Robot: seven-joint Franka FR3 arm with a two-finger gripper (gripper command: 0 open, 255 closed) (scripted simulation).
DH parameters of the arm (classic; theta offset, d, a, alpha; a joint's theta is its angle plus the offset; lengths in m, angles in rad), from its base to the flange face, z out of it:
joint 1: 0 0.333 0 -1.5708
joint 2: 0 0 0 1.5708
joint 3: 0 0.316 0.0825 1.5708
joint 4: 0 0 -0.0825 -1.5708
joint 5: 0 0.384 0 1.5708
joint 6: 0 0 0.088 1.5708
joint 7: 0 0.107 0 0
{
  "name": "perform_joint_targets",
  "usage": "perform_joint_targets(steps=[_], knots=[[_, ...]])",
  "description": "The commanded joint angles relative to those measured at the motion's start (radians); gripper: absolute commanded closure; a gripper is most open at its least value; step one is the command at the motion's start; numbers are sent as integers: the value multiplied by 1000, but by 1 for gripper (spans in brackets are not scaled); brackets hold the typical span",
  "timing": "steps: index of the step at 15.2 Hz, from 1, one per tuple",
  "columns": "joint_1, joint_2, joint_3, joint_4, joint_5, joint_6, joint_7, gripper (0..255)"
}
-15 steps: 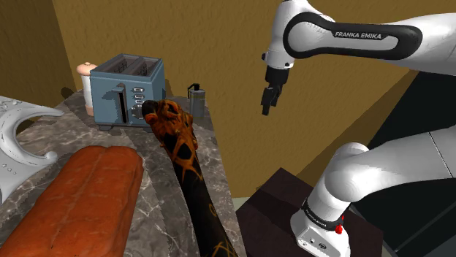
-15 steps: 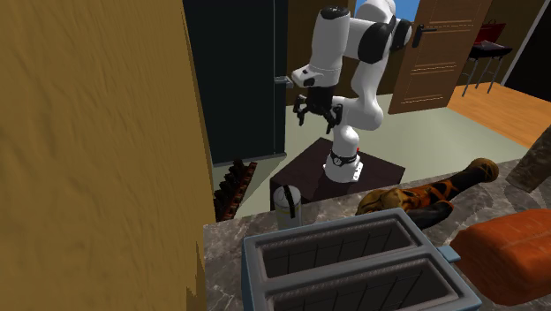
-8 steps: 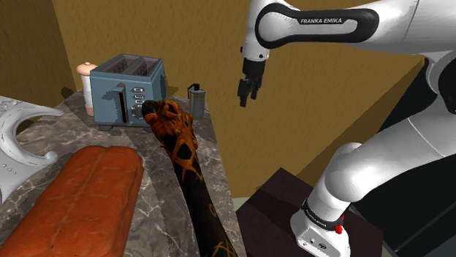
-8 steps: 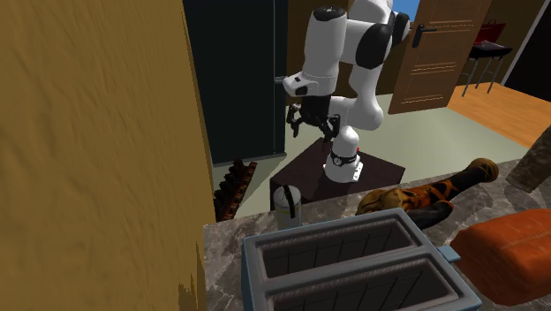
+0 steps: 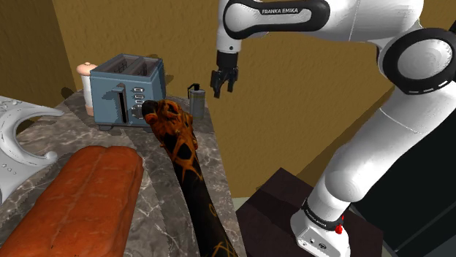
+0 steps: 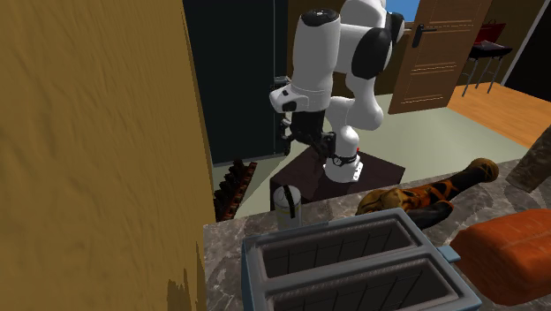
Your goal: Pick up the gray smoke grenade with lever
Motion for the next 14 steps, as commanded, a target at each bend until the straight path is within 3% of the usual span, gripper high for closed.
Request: perform_joint_targets(steps=[1,7,14], knots=[[2,82,7,90,-3,-6,18,0],[20,323,24,396,-21,-66,69,0],[19,314,22,290,-21,31,71,0]])
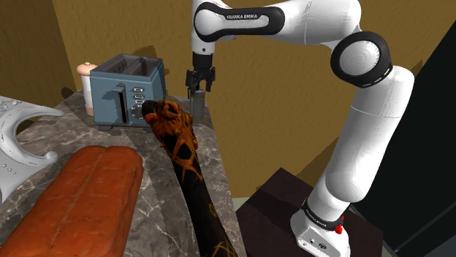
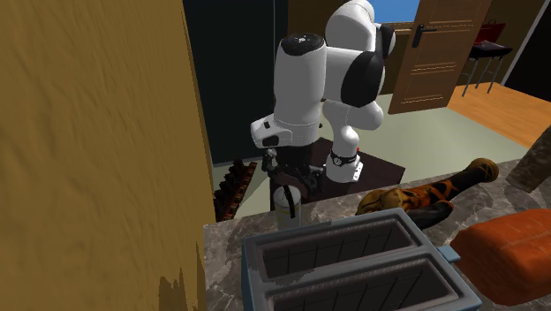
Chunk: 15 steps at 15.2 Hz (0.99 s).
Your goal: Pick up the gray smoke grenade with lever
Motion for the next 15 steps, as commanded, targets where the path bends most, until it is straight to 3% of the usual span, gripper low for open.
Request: perform_joint_targets(steps=[1,2,3,12,15], knots=[[0,1,0,-21,0,22,0,0],[0,1,0,-20,0,22,0,0],[0,3,0,-19,0,22,0,255],[0,1,0,-20,0,22,0,255],[0,3,0,22,0,-19,-1,255]])
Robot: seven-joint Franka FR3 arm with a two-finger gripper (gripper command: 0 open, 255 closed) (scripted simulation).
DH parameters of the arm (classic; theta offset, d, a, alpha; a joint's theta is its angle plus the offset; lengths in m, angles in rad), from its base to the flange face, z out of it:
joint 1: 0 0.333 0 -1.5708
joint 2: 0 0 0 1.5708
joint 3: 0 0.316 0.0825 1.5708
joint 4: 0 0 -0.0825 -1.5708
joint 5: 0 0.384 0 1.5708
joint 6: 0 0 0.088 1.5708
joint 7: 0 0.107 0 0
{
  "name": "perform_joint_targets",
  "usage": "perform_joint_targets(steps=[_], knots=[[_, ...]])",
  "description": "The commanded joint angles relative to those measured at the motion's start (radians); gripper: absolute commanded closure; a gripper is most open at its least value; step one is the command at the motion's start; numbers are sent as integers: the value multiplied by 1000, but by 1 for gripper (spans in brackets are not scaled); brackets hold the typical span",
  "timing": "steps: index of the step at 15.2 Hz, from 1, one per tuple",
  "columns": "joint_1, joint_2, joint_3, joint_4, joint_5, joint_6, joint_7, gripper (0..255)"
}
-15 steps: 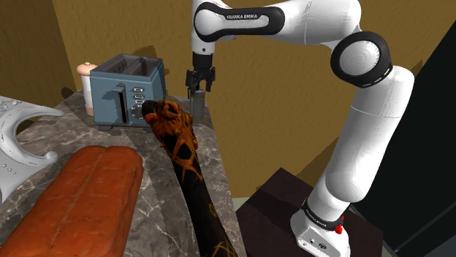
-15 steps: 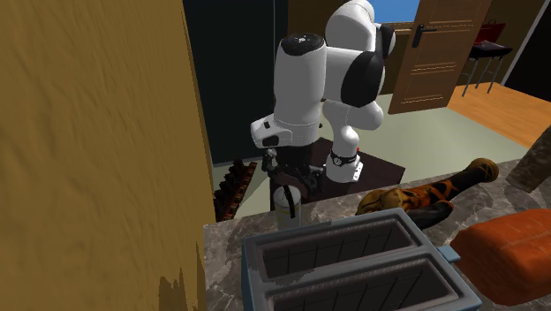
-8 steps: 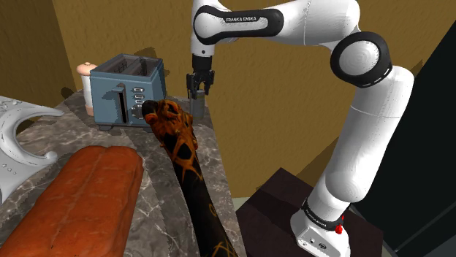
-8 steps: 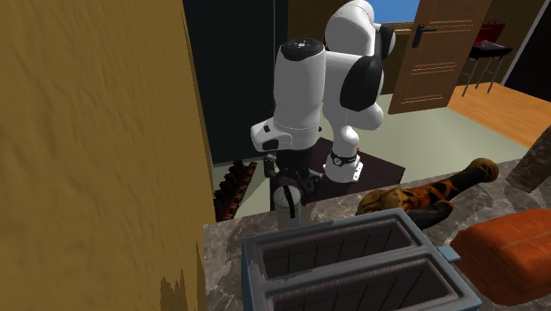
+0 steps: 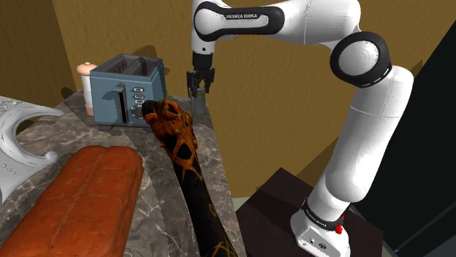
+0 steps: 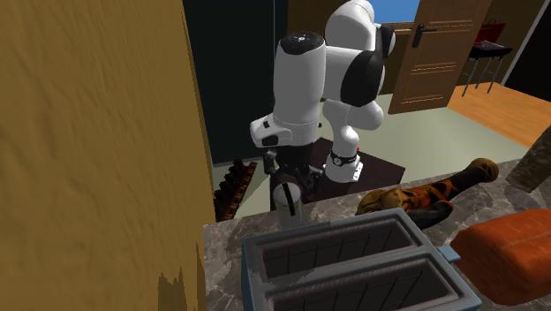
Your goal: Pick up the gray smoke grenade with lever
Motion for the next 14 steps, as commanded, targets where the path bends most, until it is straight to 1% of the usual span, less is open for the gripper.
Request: perform_joint_targets(steps=[1,12,14], knots=[[1,0,0,28,0,-28,0,255],[6,31,2,218,-4,-188,-2,255],[6,31,2,221,-4,-190,-2,255]])
